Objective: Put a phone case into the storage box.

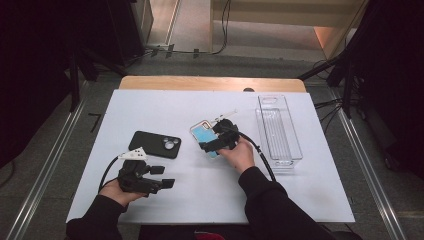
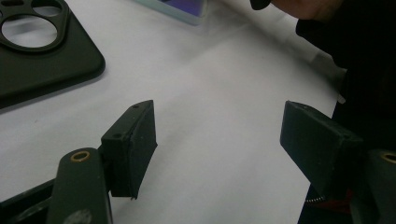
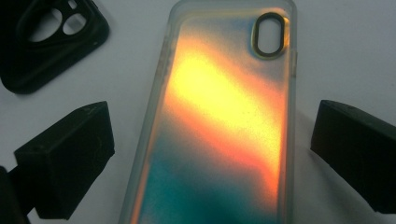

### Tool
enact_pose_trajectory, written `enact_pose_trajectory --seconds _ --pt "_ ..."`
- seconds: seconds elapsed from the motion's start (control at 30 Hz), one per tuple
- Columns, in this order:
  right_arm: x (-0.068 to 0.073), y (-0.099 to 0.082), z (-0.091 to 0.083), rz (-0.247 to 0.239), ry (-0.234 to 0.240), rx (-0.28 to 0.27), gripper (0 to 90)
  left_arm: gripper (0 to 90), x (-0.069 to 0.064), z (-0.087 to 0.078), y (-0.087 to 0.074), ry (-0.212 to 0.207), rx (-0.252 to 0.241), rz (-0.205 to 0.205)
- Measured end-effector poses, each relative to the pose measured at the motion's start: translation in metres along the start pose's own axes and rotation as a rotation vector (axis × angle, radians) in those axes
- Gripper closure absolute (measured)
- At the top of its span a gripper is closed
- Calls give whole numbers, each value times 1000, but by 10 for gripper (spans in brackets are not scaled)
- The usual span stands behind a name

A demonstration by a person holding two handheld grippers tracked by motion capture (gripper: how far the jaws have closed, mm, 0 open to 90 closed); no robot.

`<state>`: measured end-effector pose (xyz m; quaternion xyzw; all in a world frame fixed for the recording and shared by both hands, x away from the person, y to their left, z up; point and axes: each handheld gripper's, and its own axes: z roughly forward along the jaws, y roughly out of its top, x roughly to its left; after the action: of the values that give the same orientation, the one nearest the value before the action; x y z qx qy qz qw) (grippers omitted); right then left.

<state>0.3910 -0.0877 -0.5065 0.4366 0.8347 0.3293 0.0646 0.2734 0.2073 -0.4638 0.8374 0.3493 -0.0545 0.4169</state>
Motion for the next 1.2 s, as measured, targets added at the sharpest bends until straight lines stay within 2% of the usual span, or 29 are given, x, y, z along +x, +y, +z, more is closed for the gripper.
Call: enact_pose_trajectory --seconds 0.03,0.17,0.37,0.43,0.47,0.57,0.63,1.03,1.2 --pt "0 -1 1 -6 5 6 0 272 0 0 0 0 0 0" --pt "5 -1 3 -42 -32 22 0 272 0 0 0 1 0 -1" --pt "13 -2 6 -58 -87 31 0 271 0 0 0 0 2 1" --pt "15 -2 6 -85 -131 34 38 272 0 0 0 0 0 -2" --pt "16 -3 6 -88 -136 33 40 272 0 0 0 0 0 -2" --pt "16 -3 5 -88 -137 30 64 272 0 0 0 0 0 -3" --pt "16 -3 3 -88 -137 27 125 271 0 0 0 1 0 -6" --pt "12 -3 1 -87 -111 17 144 272 0 -1 2 -12 -16 -23" --pt "9 -1 -5 -53 -79 3 145 272 1 -2 3 -6 -22 -33"
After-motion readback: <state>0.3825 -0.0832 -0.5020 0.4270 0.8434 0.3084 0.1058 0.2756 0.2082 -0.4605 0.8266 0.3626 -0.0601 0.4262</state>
